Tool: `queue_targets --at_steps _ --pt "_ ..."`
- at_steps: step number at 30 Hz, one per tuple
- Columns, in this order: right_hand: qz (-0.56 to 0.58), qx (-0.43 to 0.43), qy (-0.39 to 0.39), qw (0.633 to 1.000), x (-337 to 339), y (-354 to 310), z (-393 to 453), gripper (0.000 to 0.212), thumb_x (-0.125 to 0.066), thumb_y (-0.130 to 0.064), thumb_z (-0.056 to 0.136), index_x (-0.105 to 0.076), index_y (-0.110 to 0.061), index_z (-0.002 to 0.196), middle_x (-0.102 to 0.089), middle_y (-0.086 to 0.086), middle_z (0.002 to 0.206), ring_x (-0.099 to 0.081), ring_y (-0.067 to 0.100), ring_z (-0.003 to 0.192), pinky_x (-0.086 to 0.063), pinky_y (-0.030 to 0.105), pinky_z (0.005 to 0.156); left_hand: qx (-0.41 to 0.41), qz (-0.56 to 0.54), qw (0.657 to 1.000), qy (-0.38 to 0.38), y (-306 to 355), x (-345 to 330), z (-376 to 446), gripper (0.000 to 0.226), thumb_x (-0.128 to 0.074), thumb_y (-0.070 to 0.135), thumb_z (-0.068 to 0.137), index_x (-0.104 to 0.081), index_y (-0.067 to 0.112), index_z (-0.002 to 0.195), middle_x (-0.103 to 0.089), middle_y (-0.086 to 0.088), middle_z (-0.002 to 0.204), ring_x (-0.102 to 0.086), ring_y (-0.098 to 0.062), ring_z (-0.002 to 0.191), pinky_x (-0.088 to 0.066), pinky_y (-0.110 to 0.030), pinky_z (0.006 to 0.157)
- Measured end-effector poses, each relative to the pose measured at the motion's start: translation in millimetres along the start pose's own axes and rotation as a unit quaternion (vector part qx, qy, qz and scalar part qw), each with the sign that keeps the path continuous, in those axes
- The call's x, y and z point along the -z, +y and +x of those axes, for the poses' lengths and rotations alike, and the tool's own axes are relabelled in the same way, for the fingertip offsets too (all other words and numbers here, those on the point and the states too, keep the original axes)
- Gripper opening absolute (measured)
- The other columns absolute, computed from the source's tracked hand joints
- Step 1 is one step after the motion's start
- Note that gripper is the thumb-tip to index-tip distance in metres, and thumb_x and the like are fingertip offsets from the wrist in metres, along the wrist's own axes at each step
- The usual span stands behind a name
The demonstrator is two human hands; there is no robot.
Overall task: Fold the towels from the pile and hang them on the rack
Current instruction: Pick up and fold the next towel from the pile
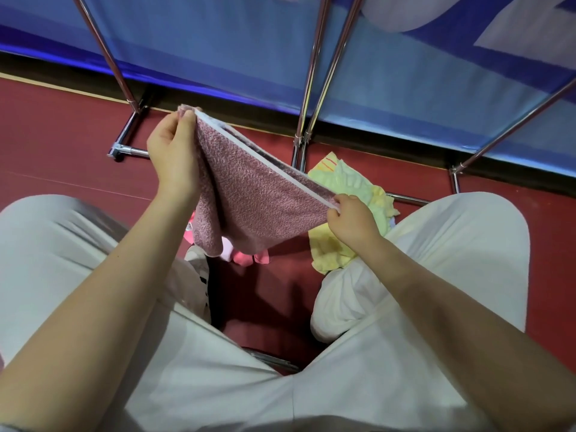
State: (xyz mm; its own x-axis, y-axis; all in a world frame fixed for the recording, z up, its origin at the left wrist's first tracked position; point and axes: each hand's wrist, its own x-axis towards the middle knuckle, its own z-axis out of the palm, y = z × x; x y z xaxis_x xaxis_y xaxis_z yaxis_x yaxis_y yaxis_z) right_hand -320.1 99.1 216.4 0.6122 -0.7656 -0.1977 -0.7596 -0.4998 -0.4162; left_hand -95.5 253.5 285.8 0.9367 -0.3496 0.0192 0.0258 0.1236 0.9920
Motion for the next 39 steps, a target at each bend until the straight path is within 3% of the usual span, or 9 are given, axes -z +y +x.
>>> queue_targets --at_steps 5,9,11,16,22,27,31,35,39 --pt "0.041 -0.045 0.030 0.998 0 12 3 0.043 -0.056 -0.018 0.092 -0.042 -0.005 0.131 -0.058 0.010 0.087 -0.061 0.032 0.086 -0.037 0.030 0.066 -0.027 0.012 0.999 -0.043 5 -8 -8 0.019 -0.053 0.018 0.093 -0.069 0.021 0.082 -0.064 0.000 0.088 -0.056 -0.010 0.084 -0.045 -0.023 0.080" --pt "0.061 -0.082 0.018 0.995 -2 20 5 0.051 -0.064 -0.023 0.090 -0.047 -0.007 0.135 -0.064 0.013 0.114 -0.061 0.032 0.104 -0.043 0.031 0.081 -0.043 0.018 0.997 -0.061 10 -11 -10 0.015 -0.054 0.019 0.092 -0.065 0.018 0.082 -0.059 -0.003 0.088 -0.053 -0.010 0.083 -0.043 -0.021 0.078" --pt "0.065 -0.092 0.014 0.994 -3 22 5 0.040 -0.065 -0.024 0.089 -0.058 -0.009 0.126 -0.066 0.011 0.116 -0.061 0.029 0.103 -0.042 0.028 0.079 -0.056 0.021 0.996 -0.066 12 -12 -12 0.014 -0.054 0.017 0.092 -0.064 0.017 0.083 -0.058 -0.003 0.087 -0.051 -0.009 0.082 -0.042 -0.020 0.076" --pt "0.079 -0.073 -0.003 0.994 4 19 3 0.013 -0.069 -0.023 0.083 -0.065 -0.011 0.085 -0.056 -0.002 0.070 -0.052 0.020 0.071 -0.033 0.027 0.054 -0.073 0.017 0.995 -0.070 18 -10 -10 0.014 -0.054 0.018 0.093 -0.064 0.015 0.085 -0.056 0.007 0.078 -0.049 -0.007 0.078 -0.041 -0.020 0.075" --pt "0.174 -0.018 -0.029 0.984 7 12 -3 0.008 -0.071 -0.013 0.082 -0.063 -0.013 0.079 -0.050 -0.009 0.064 -0.048 0.010 0.063 -0.045 0.032 0.067 -0.058 -0.004 0.998 -0.011 23 5 -2 0.016 -0.055 0.019 0.093 -0.071 0.020 0.089 -0.065 0.013 0.081 -0.058 -0.004 0.083 -0.046 -0.020 0.082" --pt "0.084 0.005 0.098 0.992 19 5 -8 0.011 -0.062 -0.015 0.088 -0.064 -0.016 0.098 -0.052 -0.003 0.078 -0.050 0.014 0.069 -0.032 0.027 0.060 -0.074 -0.001 0.997 -0.012 24 10 1 0.016 -0.055 0.017 0.093 -0.070 0.021 0.087 -0.065 0.008 0.085 -0.058 -0.005 0.084 -0.045 -0.019 0.081" --pt "-0.001 0.058 0.183 0.981 23 6 -9 0.027 -0.048 -0.010 0.088 -0.067 -0.006 0.107 -0.056 0.015 0.096 -0.056 0.032 0.075 -0.031 0.029 0.060 -0.036 -0.021 0.999 0.006 21 13 5 0.019 -0.056 0.016 0.093 -0.065 0.020 0.078 -0.052 0.005 0.079 -0.047 -0.009 0.079 -0.040 -0.020 0.073" --pt "0.002 0.102 0.259 0.961 32 1 -8 0.031 -0.046 -0.011 0.085 -0.071 -0.010 0.104 -0.052 0.012 0.091 -0.053 0.031 0.083 -0.041 0.034 0.056 0.021 -0.055 0.996 0.061 17 16 11 0.025 -0.055 0.010 0.094 -0.064 0.019 0.074 -0.051 0.007 0.073 -0.046 -0.006 0.072 -0.039 -0.017 0.068" --pt "0.027 0.101 0.327 0.939 42 2 -8 0.029 -0.050 -0.010 0.085 -0.074 -0.018 0.101 -0.054 0.009 0.110 -0.045 0.027 0.111 -0.047 0.034 0.078 0.040 -0.042 0.997 0.052 8 19 16 0.026 -0.055 0.013 0.094 -0.057 0.021 0.069 -0.044 0.009 0.068 -0.040 -0.005 0.067 -0.034 -0.021 0.063"
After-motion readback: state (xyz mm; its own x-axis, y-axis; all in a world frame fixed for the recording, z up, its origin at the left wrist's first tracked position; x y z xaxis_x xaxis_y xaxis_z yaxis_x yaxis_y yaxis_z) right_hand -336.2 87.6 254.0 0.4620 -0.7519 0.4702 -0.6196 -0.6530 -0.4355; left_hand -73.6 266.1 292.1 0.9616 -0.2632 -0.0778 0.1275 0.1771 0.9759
